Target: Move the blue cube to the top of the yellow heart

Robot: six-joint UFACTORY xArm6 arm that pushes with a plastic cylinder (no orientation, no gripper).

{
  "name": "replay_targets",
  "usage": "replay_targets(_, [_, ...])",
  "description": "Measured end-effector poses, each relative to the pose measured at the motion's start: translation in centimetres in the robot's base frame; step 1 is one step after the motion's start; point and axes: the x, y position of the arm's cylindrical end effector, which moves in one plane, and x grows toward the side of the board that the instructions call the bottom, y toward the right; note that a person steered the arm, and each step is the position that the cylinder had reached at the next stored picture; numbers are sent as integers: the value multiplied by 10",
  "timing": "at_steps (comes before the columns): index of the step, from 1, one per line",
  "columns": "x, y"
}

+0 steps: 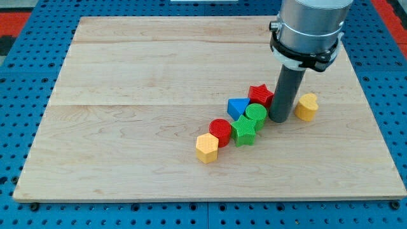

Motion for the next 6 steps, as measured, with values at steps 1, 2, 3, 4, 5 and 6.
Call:
replay_targets(1, [-30, 8])
replay_targets(2, [-56, -36])
replay_targets(3, [-75, -10])
replay_targets(4, [-21, 2])
replay_targets(5, [-5, 12])
replay_targets(6, [45, 12])
